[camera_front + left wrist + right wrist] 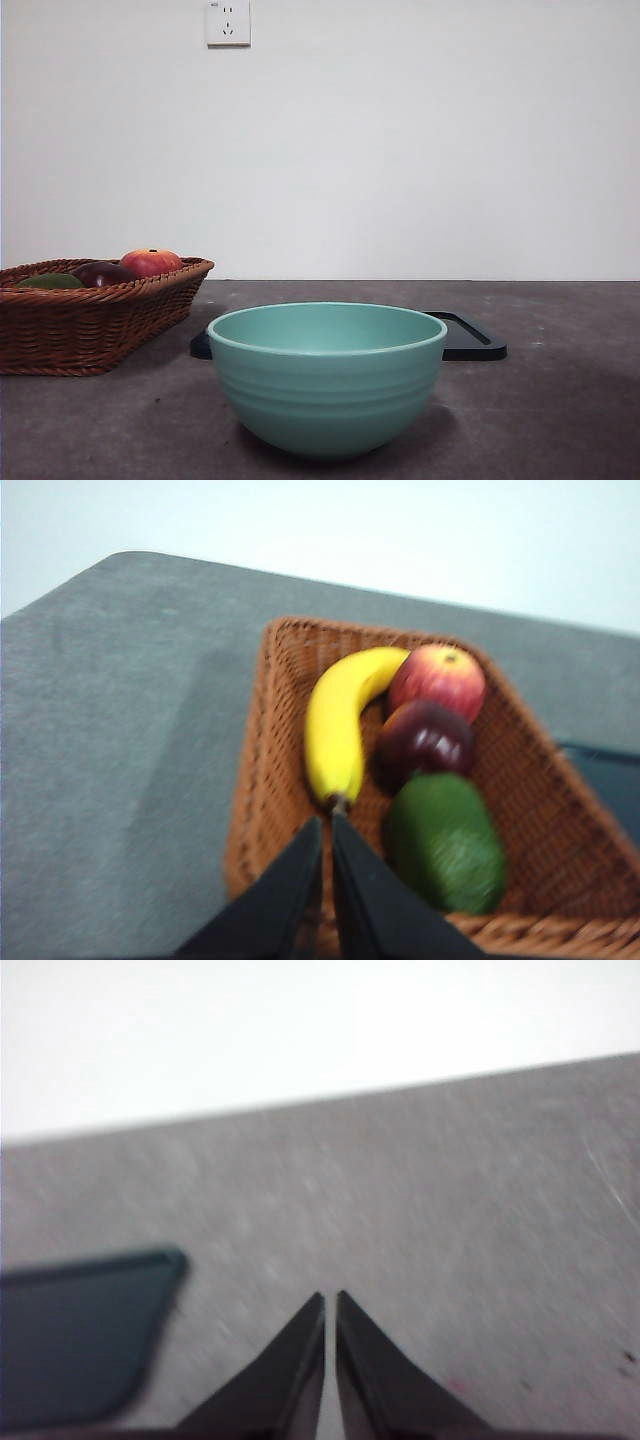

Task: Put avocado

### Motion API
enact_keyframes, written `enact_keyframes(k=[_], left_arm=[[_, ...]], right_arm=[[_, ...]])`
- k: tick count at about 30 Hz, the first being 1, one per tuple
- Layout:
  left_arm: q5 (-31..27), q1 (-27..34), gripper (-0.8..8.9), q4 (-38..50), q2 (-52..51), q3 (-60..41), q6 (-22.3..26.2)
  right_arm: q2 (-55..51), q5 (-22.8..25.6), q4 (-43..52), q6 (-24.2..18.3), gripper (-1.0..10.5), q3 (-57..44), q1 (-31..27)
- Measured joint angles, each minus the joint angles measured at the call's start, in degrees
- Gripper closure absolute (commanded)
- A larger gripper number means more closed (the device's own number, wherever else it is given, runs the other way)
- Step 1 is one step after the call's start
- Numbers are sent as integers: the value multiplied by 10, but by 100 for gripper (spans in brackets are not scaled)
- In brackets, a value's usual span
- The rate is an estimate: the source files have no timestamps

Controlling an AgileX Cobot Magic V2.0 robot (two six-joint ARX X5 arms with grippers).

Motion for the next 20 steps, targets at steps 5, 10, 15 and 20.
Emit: enact_keyframes(k=[5, 10, 15, 20], left_arm=[[3, -9, 798, 0, 22, 64, -37], [66, -9, 798, -46, 87, 138, -49], [143, -9, 798, -69, 175, 218, -53], [214, -9, 797, -68, 273, 311, -52]], right_arm=[[38, -3, -12, 62, 935, 79, 12], [118, -63, -57, 90, 935, 160, 32], [205, -113, -117, 93, 935, 245, 57], [287, -158, -161, 80, 935, 327, 85]])
